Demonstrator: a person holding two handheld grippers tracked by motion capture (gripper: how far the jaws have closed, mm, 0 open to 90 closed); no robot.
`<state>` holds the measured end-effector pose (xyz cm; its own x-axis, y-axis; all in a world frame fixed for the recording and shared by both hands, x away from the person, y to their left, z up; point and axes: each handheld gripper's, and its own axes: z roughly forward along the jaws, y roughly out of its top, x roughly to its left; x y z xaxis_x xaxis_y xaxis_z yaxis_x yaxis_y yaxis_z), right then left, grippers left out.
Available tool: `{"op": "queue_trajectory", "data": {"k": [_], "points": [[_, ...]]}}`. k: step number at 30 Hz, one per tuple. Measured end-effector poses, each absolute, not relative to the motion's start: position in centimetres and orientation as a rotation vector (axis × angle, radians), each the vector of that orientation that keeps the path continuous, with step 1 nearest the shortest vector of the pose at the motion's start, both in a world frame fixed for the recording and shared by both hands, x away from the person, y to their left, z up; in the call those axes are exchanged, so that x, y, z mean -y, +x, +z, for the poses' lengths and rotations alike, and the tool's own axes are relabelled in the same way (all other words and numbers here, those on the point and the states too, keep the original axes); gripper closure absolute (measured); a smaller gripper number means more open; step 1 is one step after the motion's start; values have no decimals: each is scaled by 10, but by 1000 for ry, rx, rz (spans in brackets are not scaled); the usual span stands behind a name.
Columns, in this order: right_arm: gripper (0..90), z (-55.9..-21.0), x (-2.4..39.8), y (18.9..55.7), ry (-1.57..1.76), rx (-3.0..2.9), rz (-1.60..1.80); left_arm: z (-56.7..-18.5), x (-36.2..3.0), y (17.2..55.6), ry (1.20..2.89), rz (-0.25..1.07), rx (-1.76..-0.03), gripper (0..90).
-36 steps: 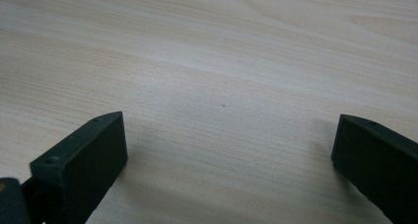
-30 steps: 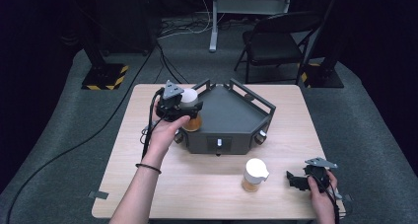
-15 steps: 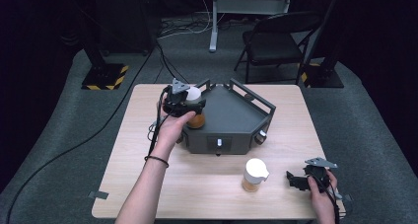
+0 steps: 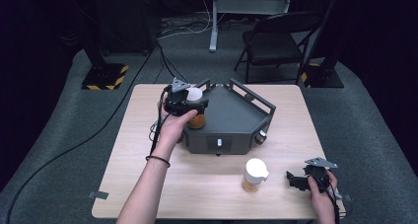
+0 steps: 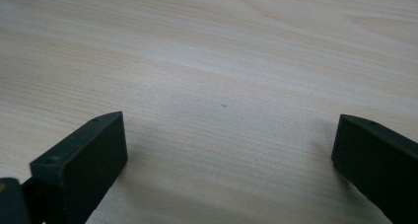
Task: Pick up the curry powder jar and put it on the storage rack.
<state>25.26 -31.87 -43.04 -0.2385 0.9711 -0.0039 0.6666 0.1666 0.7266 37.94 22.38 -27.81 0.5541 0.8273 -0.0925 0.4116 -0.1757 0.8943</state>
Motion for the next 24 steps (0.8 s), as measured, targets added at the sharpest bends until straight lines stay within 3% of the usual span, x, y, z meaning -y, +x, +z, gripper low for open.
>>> {"op": "queue_trajectory", "data": {"k": [5,12,24], "points": [[0,-430,319,253,1544,-1974,846,-276,-232,373,1792,507,-982,99],[0,-430,319,253,1545,-1974,846,-277,-235,358,1859,589,-951,84],[0,-430,319,253,1544,-1974,846,-293,-269,336,1808,578,-972,80]]}}
